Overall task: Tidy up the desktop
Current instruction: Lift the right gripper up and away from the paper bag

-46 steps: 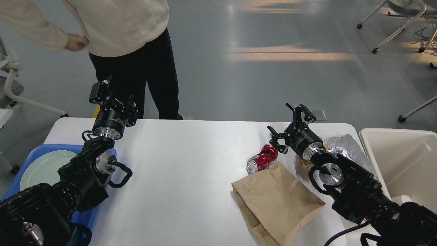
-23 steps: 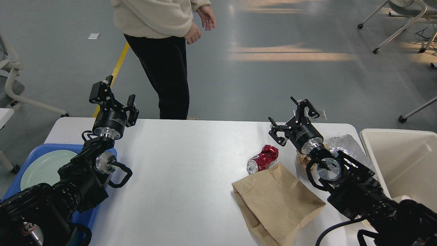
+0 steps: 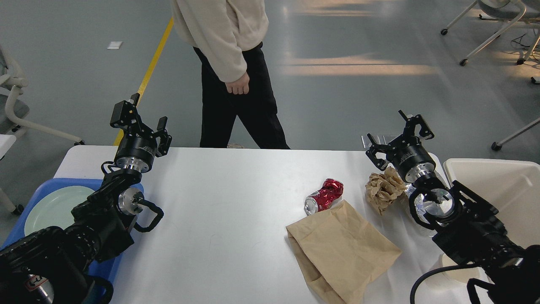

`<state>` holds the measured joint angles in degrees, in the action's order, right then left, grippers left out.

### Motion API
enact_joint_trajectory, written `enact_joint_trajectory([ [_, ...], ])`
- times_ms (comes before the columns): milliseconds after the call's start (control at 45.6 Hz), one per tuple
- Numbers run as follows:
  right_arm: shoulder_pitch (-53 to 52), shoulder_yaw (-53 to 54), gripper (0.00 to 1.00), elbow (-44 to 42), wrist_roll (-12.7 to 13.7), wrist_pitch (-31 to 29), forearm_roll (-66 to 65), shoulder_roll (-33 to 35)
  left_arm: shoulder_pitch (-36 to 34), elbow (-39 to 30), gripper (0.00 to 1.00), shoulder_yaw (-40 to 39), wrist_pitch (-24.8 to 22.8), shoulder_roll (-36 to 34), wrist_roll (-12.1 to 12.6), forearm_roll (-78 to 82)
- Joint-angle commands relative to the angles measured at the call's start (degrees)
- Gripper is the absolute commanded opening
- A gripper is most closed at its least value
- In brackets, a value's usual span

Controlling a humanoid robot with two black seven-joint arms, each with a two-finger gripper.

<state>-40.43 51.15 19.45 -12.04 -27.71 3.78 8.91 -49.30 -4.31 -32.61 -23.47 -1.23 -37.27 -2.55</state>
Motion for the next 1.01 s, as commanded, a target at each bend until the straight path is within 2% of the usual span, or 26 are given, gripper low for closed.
enact_joint_trajectory([
  [0, 0.61, -0.34, 1.0, -0.02, 0.0, 0.11, -0.17, -0.03, 0.0, 0.0, 0.97, 0.0, 0.0, 0.0, 0.0, 0.0],
  [350, 2.28, -0.7, 1.0, -0.02, 0.0, 0.2, -0.18, -2.41, 0.09, 0.0, 0.97, 0.0, 0.0, 0.0, 0.0, 0.0],
  [986, 1.85, -0.61, 1.0, -0.02, 0.0, 0.29, -0.18, -2.15, 0.0, 0.0, 0.97, 0.0, 0.0, 0.0, 0.0, 0.0],
])
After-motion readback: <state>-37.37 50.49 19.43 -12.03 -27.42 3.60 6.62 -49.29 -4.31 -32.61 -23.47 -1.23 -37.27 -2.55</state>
